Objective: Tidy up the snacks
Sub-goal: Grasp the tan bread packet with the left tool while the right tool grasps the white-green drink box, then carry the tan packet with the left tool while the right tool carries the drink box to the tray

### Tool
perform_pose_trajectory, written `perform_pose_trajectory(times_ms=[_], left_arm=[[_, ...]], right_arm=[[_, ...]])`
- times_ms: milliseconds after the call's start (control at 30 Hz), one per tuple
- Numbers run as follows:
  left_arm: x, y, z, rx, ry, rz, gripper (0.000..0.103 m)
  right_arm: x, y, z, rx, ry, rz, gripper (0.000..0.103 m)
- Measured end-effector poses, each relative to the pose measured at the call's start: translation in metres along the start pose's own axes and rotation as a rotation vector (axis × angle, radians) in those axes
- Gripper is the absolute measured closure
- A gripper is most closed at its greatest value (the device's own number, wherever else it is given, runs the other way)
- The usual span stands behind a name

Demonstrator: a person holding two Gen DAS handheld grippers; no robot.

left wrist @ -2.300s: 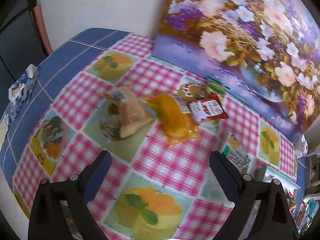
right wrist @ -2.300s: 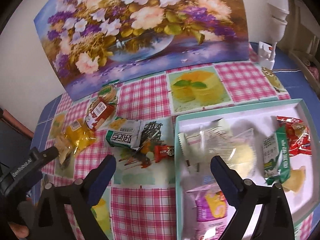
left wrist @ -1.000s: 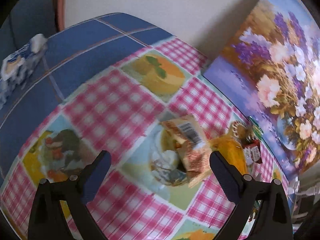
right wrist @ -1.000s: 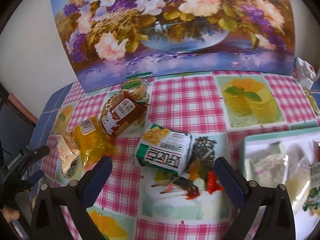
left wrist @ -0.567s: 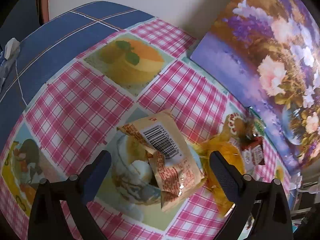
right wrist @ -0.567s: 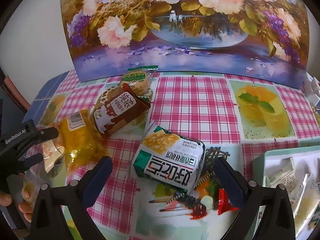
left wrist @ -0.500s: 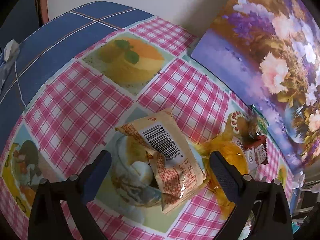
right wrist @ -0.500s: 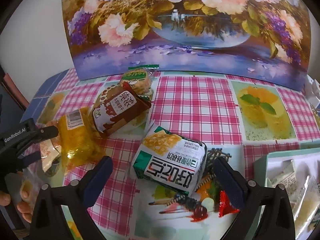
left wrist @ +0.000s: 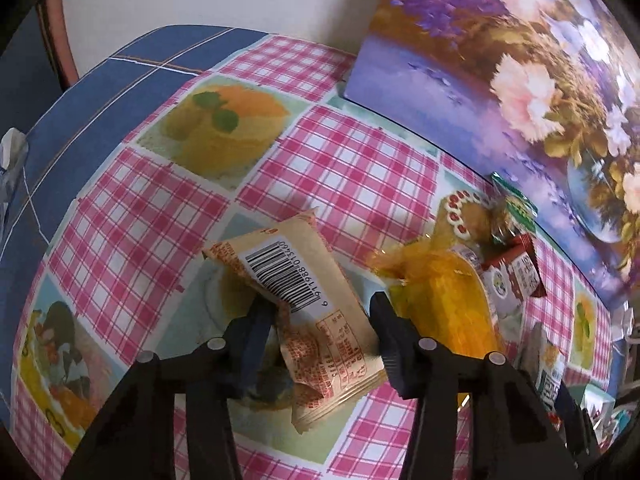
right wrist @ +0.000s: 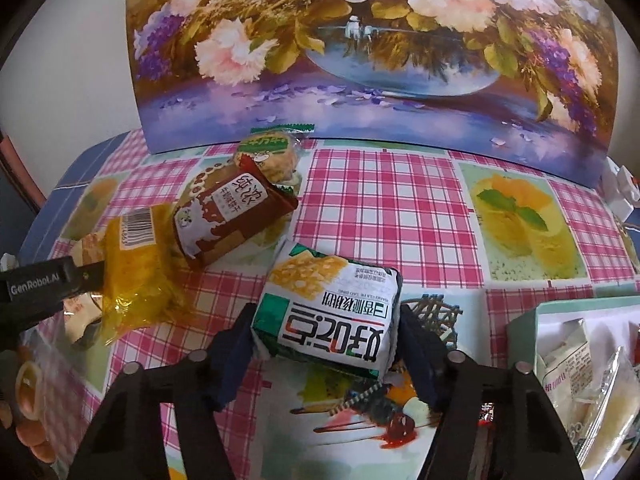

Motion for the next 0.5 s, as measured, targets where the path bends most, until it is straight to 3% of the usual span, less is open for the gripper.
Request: perform_pose_trajectory(times_ms=[167,500], left_arm=[[0.004,-0.007,-0.007,-0.005,0.013,0.002,0.058],[0.010,-0.049,-0.022,0.006,0.005,-0.011,0.059]], right_arm=[[-0.003,-0.005,-0.002,-0.010,0.012,0.013,0.042],[-0.010,-0.054,0.001,0.025,0.034,0.039,0.042]])
Point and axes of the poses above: each gripper's, at about its wrist camera, not at the fingertips, and y roughly the way its jaws point, x to its right, z to its top, the point moved 10 cm from there along y, roughly the way its jaws point, and after that the axes turned 6 degrees about z, right-handed, at the moved point
